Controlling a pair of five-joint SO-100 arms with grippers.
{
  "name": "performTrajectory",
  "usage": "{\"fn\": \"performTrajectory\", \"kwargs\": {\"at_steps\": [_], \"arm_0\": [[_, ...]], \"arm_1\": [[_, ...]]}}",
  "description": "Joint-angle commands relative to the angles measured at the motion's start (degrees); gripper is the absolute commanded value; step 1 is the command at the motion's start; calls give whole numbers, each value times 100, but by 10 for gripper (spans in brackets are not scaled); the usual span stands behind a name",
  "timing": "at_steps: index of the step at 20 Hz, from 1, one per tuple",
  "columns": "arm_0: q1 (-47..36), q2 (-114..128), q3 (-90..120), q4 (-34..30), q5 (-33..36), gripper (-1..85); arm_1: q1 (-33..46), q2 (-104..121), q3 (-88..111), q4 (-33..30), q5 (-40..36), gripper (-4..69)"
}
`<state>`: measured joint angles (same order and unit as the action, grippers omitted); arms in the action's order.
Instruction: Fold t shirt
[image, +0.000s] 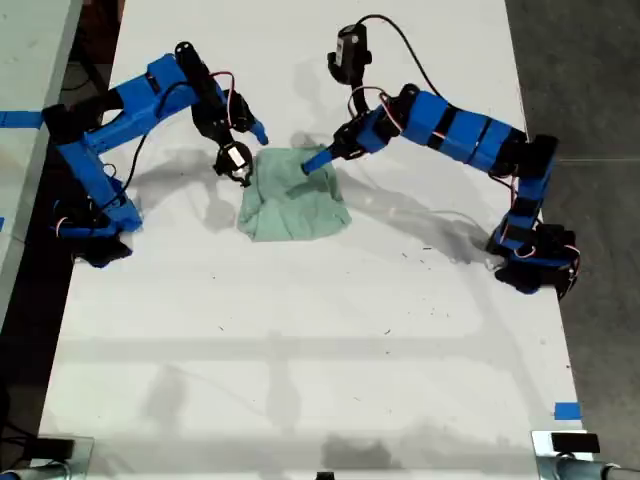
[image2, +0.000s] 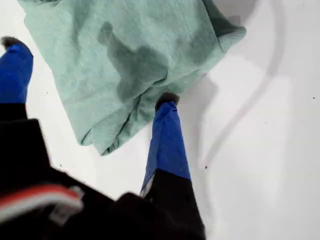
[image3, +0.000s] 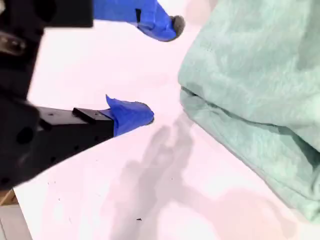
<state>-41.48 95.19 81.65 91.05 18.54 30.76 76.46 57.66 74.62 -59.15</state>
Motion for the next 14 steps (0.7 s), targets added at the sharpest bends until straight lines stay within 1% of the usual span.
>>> {"fn": "performTrajectory", "kwargs": {"at_steps": [1, 3, 4, 5, 6, 7, 8, 9, 11, 12, 14], "arm_0": [[193, 1336, 18, 0, -114, 195], [940, 2294, 158, 0, -519, 175], [1424, 2786, 299, 0, -747, 161], [1819, 3401, 624, 0, -1055, 145], [2109, 4104, 1116, -26, -1354, 124], [2320, 4931, 1705, -44, -1723, 88], [2452, 5950, 2417, -88, -2250, 42], [2540, 6961, 3155, -220, -2575, 9], [2813, 8165, 4588, -352, -2953, -2], [3103, 8481, 5317, -624, -3146, -2], [3612, 8991, 6759, -1521, -3278, -2]], "arm_1": [[44, 1178, -18, 475, 44, 427], [-185, 2004, 272, 1134, 492, 381], [-378, 2505, 624, 1477, 870, 342], [-633, 3041, 1081, 1749, 1230, 288], [-923, 3691, 1784, 1731, 1547, 254], [-1239, 4359, 2628, 1521, 1890, 221], [-1556, 4887, 3313, 1415, 2241, 191], [-1837, 5335, 3920, 1415, 2672, 161], [-2373, 6337, 5054, 1257, 3463, 112], [-2602, 6812, 5625, 1107, 3735, 76], [-2856, 7822, 6873, 835, 4131, 59]]}}
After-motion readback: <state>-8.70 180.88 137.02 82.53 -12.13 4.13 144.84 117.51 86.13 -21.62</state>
